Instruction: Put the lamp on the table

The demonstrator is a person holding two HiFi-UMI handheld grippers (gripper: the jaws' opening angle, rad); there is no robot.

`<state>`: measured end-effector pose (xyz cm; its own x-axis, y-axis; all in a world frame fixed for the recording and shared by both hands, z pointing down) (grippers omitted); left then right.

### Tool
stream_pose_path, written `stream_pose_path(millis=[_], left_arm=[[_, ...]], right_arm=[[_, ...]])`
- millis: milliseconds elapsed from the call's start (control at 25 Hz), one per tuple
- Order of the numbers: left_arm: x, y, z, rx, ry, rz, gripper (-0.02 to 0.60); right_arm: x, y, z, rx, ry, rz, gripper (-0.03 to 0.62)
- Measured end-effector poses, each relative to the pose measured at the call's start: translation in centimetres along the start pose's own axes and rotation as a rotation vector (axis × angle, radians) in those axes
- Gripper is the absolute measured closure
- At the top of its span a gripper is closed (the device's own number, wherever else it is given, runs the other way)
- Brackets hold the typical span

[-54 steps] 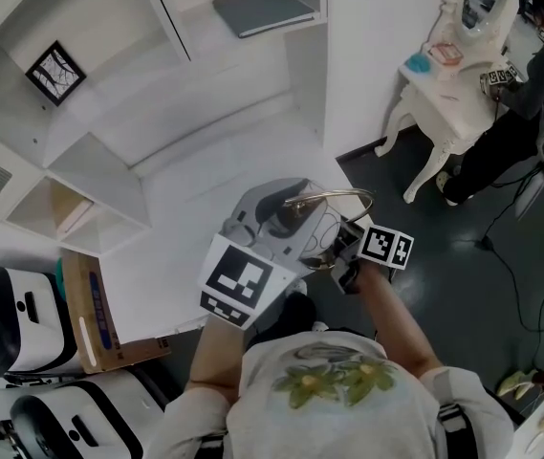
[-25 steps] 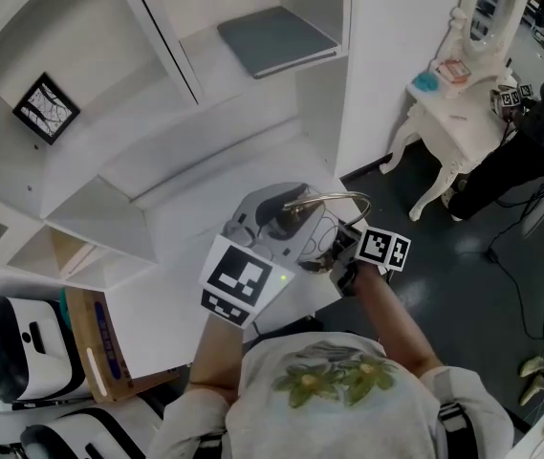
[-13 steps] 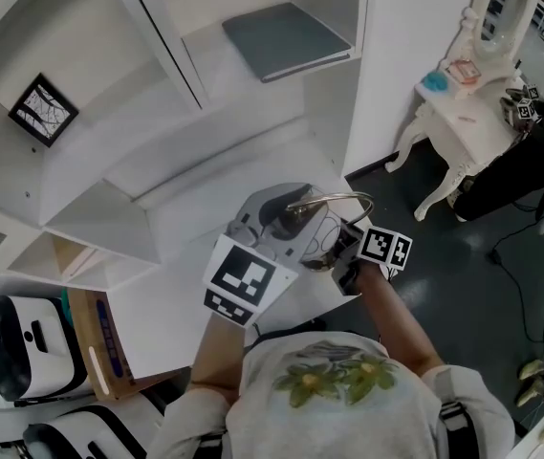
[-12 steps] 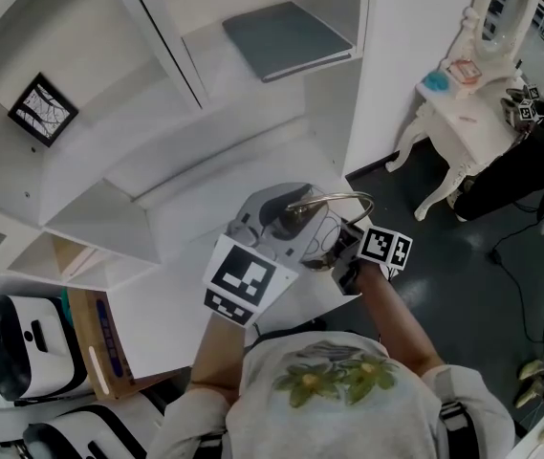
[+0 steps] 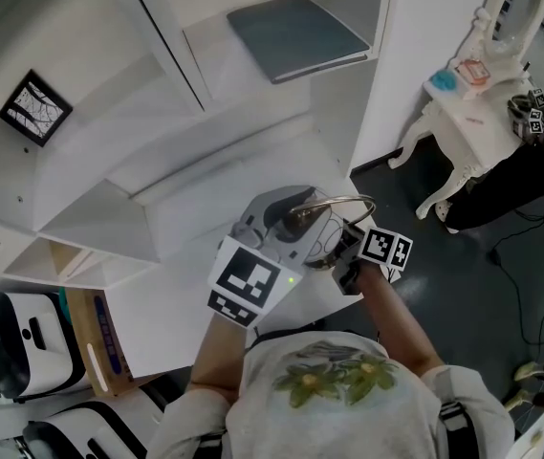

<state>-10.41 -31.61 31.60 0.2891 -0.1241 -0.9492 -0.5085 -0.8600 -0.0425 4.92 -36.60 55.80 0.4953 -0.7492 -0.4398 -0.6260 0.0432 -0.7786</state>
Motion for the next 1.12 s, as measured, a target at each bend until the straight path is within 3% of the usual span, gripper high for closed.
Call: stream_pose_path(millis=[1120], left_arm=[[-2.2, 1.5, -1.4, -0.028, 0.044, 0.031, 0.456]], right_arm=[[-0.6, -1.9, -2.4, -0.036, 0.022, -0.044, 0.548]])
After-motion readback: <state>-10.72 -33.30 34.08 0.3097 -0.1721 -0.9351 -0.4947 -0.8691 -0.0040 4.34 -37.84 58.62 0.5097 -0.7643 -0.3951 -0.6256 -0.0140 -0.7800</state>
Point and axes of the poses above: the fingertips, and each gripper's own axes: z backward along the fingers, y to its left, x out of its top, the point moved 9 cm from there along z, backward along the fingers, and after that the axes turned 12 degrees about -x, right-handed, at the moved point
